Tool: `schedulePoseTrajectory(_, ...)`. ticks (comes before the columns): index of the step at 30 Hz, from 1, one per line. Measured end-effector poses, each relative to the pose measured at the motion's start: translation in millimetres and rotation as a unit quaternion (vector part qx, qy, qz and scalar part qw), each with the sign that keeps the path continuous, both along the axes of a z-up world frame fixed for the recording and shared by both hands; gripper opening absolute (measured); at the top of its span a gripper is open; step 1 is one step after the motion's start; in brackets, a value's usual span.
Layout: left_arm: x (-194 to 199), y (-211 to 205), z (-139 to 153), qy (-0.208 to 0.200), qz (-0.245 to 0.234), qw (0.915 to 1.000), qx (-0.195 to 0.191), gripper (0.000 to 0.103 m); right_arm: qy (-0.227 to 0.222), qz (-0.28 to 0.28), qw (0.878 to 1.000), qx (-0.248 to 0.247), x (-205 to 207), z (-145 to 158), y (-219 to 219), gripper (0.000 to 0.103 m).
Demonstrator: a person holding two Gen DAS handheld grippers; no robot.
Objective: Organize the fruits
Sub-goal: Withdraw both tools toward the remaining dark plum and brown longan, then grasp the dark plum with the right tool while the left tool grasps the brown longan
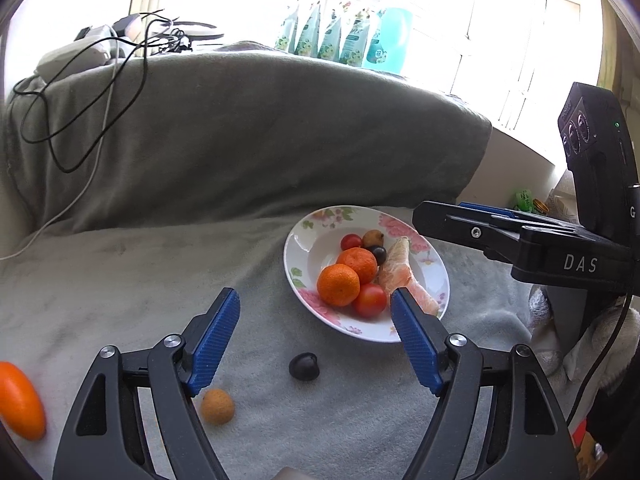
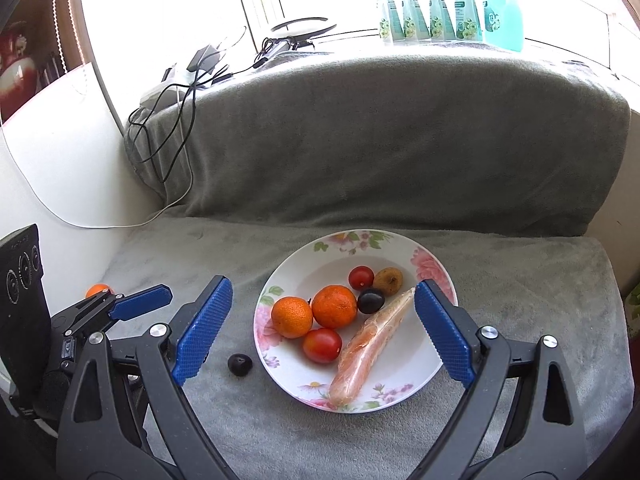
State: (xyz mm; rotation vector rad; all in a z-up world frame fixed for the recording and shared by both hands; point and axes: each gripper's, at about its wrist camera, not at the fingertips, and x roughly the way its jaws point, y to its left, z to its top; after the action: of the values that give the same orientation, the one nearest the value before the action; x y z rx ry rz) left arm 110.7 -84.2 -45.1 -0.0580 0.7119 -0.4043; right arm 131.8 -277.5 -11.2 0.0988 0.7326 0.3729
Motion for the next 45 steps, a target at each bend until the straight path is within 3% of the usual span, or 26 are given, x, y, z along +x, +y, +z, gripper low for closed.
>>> schedulePoseTrajectory(11, -22, 58, -20, 0.013, 0.036, 0.9993, -0.001, 0.077, -0.013, 0.063, 0.998, 0.012, -39, -4, 33, 0.093)
schedulePoseTrajectory(15, -31, 69, -29, 0.021, 0.042, 0.9989, 0.004, 0.076, 0.005, 0.092, 0.996, 0.004, -47, -17, 51, 0.08)
schedulePoseTrajectory(18, -33, 72, -36, 0.03, 0.041, 0.9987, 0.007, 0.069, 0.025, 0.104, 0.994, -0.003, -47, -33, 61, 0.071)
schedulePoseTrajectory(20, -34, 72, -40, 0.035, 0.039, 0.9986, 0.008, 0.066, 0.044, 0.108, 0.993, -0.01, -45, -44, 67, 0.057)
schedulePoseTrajectory(22, -34, 70, -44, 0.04, 0.032, 0.9987, 0.009, 0.06, 0.056, 0.112, 0.992, -0.015, -43, -54, 71, 0.051)
schedulePoseTrajectory(26, -32, 65, -51, 0.051, 0.02, 0.9985, 0.008, 0.049, 0.068, 0.114, 0.991, -0.024, -39, -67, 78, 0.048)
schedulePoseTrajectory(45, -23, 63, -63, 0.069, 0.018, 0.9974, 0.007, 0.043, 0.086, 0.111, 0.987, -0.073, -21, -89, 103, 0.037)
